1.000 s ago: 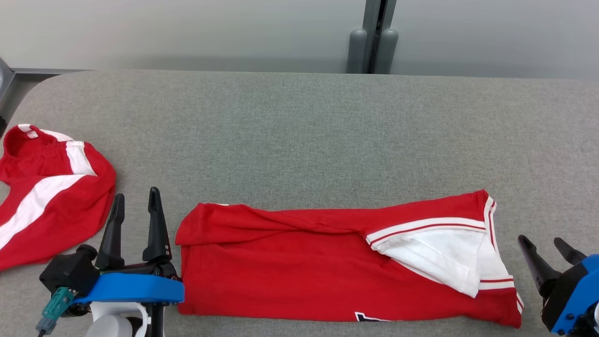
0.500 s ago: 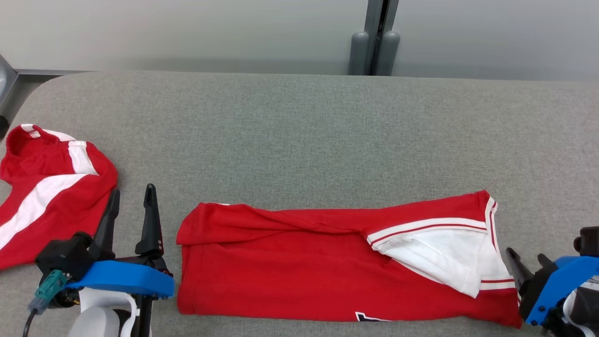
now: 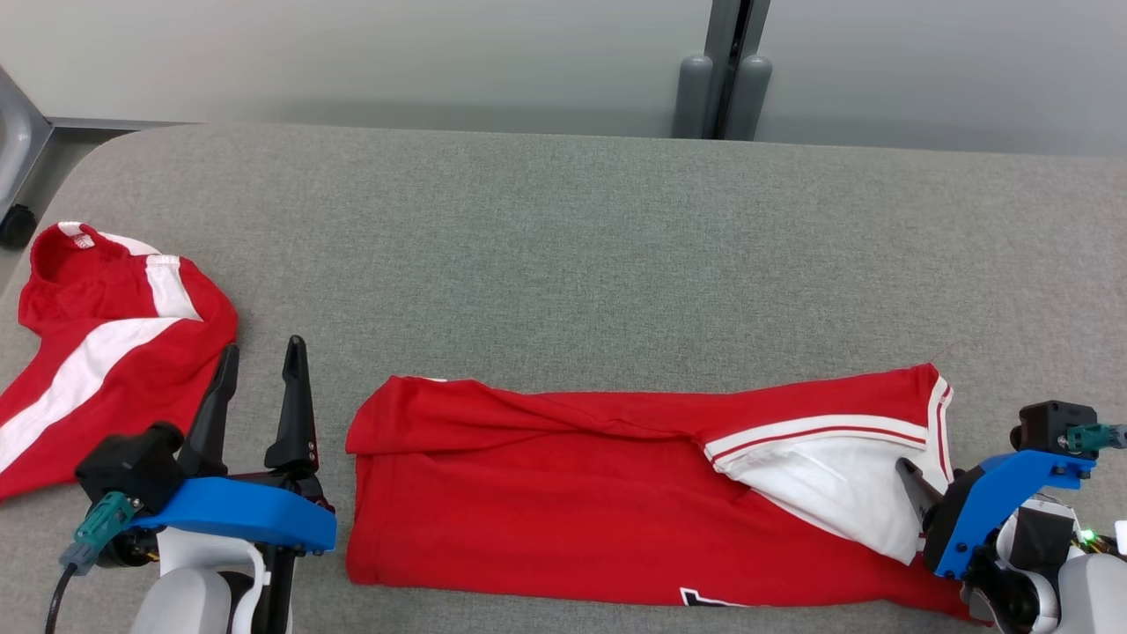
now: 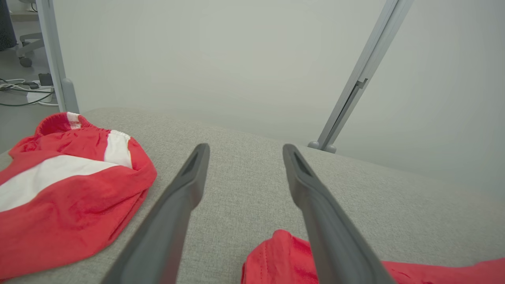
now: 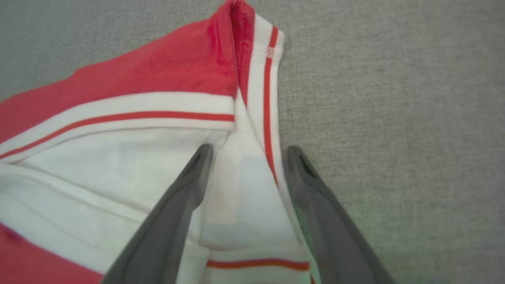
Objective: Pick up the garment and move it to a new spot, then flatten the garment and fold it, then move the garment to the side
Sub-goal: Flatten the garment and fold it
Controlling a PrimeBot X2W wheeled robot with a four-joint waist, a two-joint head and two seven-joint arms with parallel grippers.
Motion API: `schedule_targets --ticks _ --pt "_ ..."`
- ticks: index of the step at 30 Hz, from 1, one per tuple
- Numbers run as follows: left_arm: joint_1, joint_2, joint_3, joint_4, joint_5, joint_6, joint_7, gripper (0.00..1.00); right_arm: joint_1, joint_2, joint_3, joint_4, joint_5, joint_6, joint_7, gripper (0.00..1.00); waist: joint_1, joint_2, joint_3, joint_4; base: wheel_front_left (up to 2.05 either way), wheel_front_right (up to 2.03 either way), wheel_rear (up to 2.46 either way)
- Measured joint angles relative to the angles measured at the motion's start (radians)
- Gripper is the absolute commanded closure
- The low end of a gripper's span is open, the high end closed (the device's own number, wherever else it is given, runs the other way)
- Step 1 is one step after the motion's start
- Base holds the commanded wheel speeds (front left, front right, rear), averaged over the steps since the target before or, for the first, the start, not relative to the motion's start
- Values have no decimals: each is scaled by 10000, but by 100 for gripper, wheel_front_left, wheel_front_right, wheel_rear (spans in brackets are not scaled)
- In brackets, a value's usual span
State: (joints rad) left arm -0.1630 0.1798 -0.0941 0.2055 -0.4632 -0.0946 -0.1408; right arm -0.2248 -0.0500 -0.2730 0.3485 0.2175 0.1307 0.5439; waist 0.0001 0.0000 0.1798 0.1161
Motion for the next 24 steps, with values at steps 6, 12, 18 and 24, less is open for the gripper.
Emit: schedule_targets --ticks 6,12,18,24 --pt "23 -8 -119 84 -107 -29 54 0 -229 -46 165 663 -424 -2 -98 0 -2 -1 -7 80 0 0 0" --pt "83 -6 -184 174 -171 -42 59 0 -218 -211 917 813 -336 -56 -228 100 -2 -1 8 95 0 0 0" --pt "96 10 -228 207 -211 -44 48 0 -86 -48 897 527 -800 0 -489 100 -1 0 -7 64 0 0 0" --pt "188 61 -247 242 -282 -44 8 0 189 40 121 -242 -1220 10 -539 100 0 2 -80 -38 0 0 0"
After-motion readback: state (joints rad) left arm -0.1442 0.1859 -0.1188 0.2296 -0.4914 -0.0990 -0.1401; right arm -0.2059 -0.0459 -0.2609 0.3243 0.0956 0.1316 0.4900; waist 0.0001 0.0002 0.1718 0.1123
